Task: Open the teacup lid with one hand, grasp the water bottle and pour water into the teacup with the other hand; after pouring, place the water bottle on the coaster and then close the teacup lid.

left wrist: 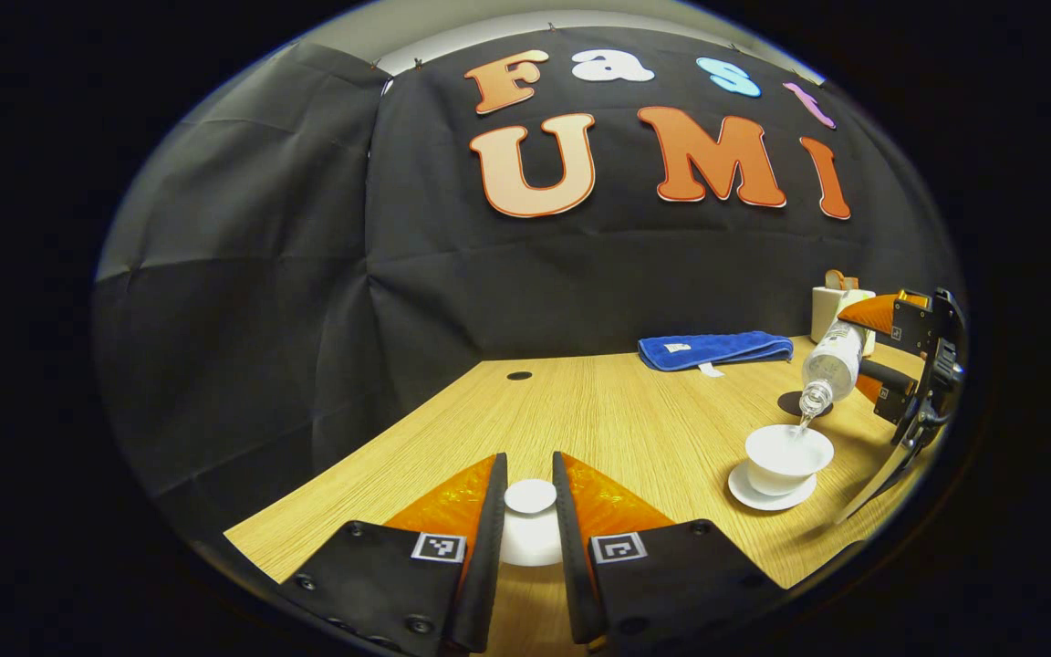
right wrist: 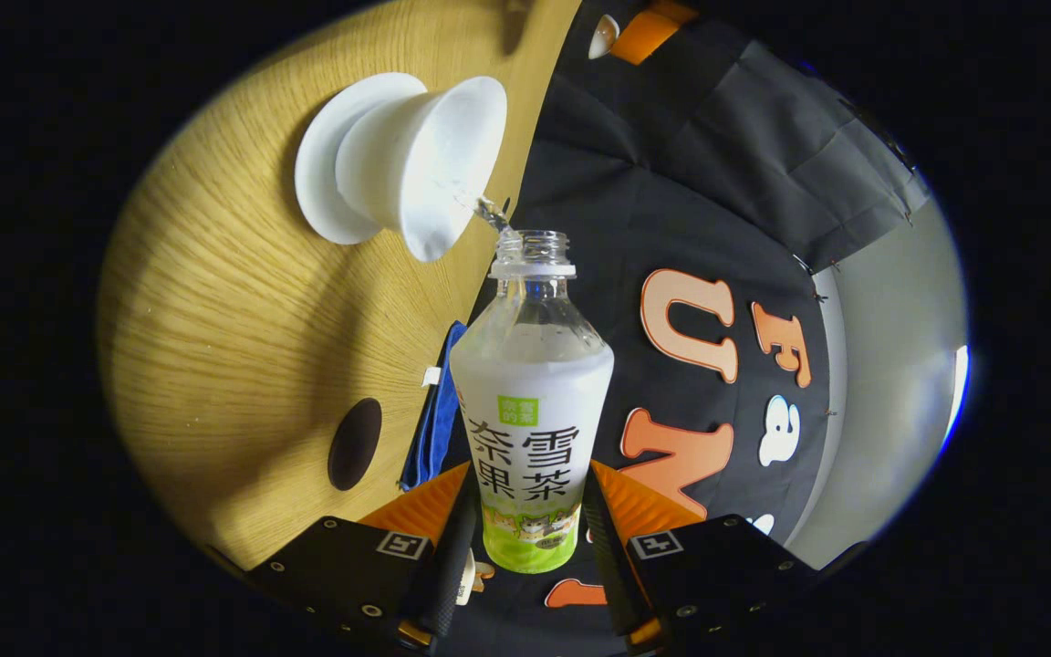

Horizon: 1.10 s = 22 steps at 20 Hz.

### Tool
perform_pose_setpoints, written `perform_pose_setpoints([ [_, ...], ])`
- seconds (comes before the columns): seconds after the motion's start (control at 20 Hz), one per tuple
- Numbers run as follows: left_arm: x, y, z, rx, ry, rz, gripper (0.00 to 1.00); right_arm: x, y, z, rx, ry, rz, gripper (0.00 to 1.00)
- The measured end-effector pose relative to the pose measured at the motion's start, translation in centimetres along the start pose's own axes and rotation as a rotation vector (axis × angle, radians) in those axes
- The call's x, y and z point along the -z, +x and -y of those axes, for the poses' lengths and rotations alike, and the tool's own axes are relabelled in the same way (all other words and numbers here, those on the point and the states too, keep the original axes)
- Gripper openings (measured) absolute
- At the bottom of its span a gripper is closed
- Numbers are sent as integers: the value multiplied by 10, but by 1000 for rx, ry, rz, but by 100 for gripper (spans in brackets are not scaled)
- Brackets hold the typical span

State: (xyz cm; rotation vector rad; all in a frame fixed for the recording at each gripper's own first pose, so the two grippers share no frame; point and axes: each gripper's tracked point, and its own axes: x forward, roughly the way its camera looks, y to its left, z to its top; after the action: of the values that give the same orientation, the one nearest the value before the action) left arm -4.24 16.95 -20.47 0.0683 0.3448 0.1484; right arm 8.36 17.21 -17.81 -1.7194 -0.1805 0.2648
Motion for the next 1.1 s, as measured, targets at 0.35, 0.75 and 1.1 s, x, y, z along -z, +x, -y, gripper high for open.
perform_pose_setpoints([
  [0.35,0,-3,-4,-2,-1,4,36,6,5,20,43,-54,15,65],
  [0.75,-5,-7,-6,-3,9,20,36,6,5,20,78,-125,35,65],
  [1.1,-9,-11,-9,-6,14,34,36,3,9,37,148,-217,77,65],
])
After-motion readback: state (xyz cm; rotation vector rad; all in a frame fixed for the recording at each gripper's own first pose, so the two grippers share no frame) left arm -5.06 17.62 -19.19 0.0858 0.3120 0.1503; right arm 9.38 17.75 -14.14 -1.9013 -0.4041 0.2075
